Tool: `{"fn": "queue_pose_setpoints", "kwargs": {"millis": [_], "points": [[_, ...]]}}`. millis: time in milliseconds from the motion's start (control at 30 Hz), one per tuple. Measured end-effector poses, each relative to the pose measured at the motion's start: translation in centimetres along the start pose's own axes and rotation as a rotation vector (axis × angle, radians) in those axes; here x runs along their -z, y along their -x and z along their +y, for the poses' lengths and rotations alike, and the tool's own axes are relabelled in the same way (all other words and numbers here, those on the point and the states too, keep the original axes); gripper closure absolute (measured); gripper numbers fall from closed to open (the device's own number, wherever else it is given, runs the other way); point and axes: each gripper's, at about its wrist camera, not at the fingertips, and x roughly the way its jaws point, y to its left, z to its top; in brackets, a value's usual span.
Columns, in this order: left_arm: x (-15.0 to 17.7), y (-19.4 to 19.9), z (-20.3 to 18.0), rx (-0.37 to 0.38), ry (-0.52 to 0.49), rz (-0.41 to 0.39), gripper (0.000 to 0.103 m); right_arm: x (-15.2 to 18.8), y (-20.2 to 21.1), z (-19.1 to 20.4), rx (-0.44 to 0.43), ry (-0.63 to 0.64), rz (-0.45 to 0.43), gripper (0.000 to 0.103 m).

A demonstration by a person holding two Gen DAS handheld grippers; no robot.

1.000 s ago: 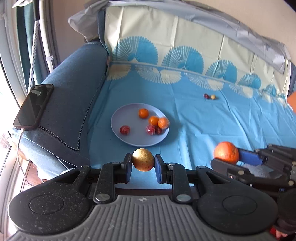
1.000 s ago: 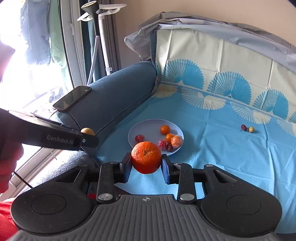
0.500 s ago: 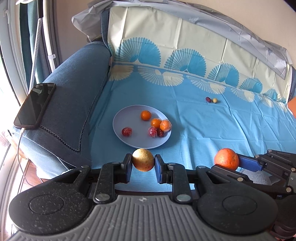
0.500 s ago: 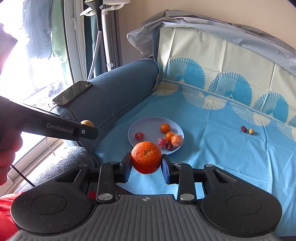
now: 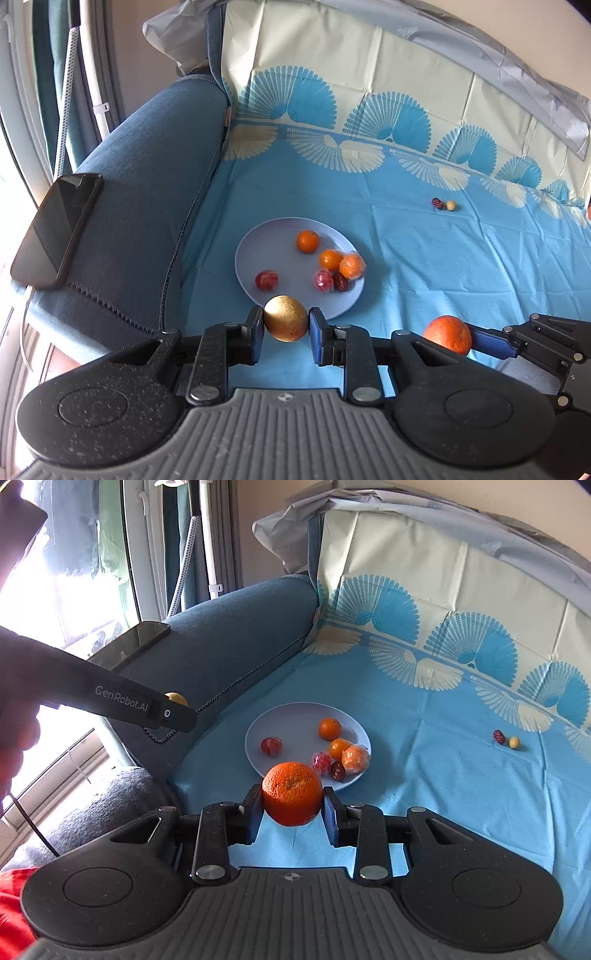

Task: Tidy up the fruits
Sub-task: 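Carry the tan fruit and the orange over the plate, then open both tools to drop the tan fruit and orange onto the plate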

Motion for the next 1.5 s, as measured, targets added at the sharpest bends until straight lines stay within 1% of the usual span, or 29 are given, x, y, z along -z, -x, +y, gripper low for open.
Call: {"fn": "queue_pose_setpoints", "kwargs": {"millis": [300,433,500,633,767,933,967,1000,1033,1067,1100,1133,1167,1200,1300,1400,1500], "points": [[-3.5,-6.7,0.7,0.001,-0.021,0.032,0.075,-2.4,-6.4,-0.9,-0.021,-0.003,0.053,0.068],[-4.9,-10.6,0.8,-0.013,-0.030,0.067,0.075,-3.2,-9.8,-1.7,-0.019,-0.009,0.075,0.068],[-5.5,-12.3,0.8,-0.008,-0.036,0.079,0.075,-3.4,-11.5,-2.1,-0.016,-0.013,0.089,0.068],[-6.2,-15.5,0.6,-0.014,-0.072,0.087,0.075,-3.2,-14.8,-2.6,-0.020,-0.016,0.130,0.068],[-6.5,-18.7,0.7,-0.010,-0.087,0.127,0.075,-2.6,-17.7,-2.5,-0.030,-0.027,0.183,0.068],[-6.3,-21.7,1.1,-0.016,-0.100,0.172,0.075,-2.1,-20.1,-2.7,-0.023,-0.047,0.223,0.067],[-6.3,-22.1,1.1,-0.024,-0.097,0.172,0.071,-2.1,-20.4,-2.7,-0.023,-0.041,0.225,0.066],[-6.4,-22.2,1.3,-0.031,-0.095,0.170,0.063,-2.1,-20.7,-2.6,-0.024,-0.032,0.228,0.066],[-6.5,-22.1,1.3,-0.032,-0.093,0.163,0.042,-2.2,-20.8,-2.6,-0.025,-0.024,0.229,0.064],[-6.6,-21.8,1.6,-0.029,-0.086,0.144,0.018,-2.4,-20.8,-2.5,-0.021,-0.016,0.222,0.055],[-6.7,-21.1,1.8,-0.035,-0.072,0.121,0.008,-2.6,-20.4,-2.5,-0.014,-0.010,0.210,0.042],[-6.7,-20.2,2.0,-0.045,-0.053,0.089,0.001,-2.7,-20.0,-2.5,-0.011,-0.006,0.199,0.037],[-6.6,-19.1,2.3,-0.052,-0.034,0.058,0.000,-2.9,-19.4,-2.5,-0.010,-0.006,0.190,0.028],[-6.5,-18.1,2.6,-0.054,-0.024,0.051,0.000,-2.9,-18.6,-2.6,-0.007,-0.011,0.184,0.022],[-5.4,-15.1,3.2,-0.062,0.007,0.071,0.000,-2.5,-15.8,-3.0,-0.009,-0.044,0.194,0.016],[-3.4,-11.9,3.4,-0.100,0.027,0.088,0.000,-1.6,-12.5,-3.1,-0.013,-0.109,0.215,0.011],[-1.6,-8.8,3.3,-0.126,0.043,0.124,0.000,-0.7,-9.2,-2.8,-0.006,-0.155,0.224,0.009]]}}
